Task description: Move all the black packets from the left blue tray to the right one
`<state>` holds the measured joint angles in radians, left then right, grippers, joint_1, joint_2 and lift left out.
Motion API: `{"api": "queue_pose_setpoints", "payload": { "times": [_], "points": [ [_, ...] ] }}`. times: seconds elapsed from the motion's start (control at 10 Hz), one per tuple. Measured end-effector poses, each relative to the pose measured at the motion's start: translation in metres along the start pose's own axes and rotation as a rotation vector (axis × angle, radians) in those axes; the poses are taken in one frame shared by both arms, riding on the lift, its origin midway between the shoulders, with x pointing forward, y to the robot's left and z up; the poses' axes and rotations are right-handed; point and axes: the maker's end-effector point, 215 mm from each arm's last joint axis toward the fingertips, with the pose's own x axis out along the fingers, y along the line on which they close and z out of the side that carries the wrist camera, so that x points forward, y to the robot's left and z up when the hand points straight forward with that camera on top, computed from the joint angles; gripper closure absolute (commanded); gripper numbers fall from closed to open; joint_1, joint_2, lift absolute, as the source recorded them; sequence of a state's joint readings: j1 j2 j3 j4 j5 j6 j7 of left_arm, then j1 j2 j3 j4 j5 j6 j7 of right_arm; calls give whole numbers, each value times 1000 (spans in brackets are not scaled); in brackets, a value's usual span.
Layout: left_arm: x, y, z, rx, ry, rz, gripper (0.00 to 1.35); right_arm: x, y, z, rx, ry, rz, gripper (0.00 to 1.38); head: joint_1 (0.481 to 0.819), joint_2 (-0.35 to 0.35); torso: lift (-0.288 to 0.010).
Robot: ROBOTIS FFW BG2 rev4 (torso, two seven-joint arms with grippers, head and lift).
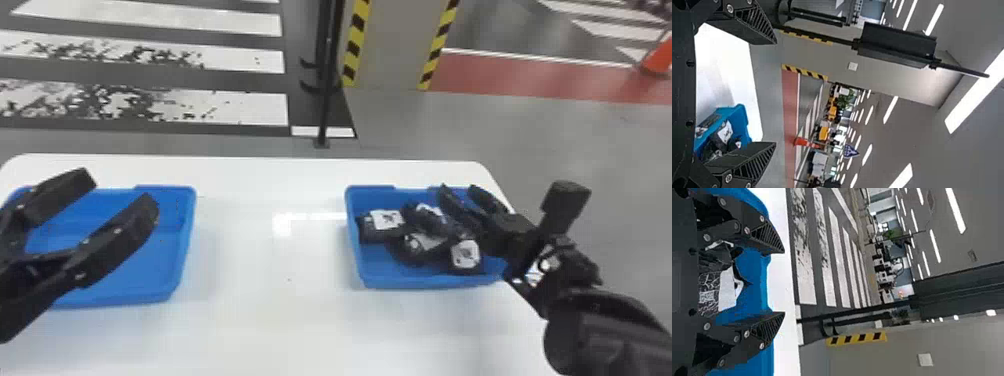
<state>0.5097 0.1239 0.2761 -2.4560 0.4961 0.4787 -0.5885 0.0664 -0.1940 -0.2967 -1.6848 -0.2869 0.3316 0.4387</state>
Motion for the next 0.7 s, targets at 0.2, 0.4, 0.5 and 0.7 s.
{"api": "queue_pose_setpoints", "payload": {
  "times": [0.2,0.4,0.5,0.7],
  "points": [
    [-32,23,-7,15,7,107,130,-60,18,22,-120,-64,-35,156,695,-171,-140],
    [-66,38,-20,45,43,215,130,-121,54,29,-162,-92,-42,167,695,-113,-140],
    [-84,44,-36,66,95,264,130,-151,73,30,-158,-101,-43,167,695,-99,-140],
    [-105,50,-61,97,179,317,130,-200,102,35,-168,-96,-46,167,695,-53,-140]
  ]
}}
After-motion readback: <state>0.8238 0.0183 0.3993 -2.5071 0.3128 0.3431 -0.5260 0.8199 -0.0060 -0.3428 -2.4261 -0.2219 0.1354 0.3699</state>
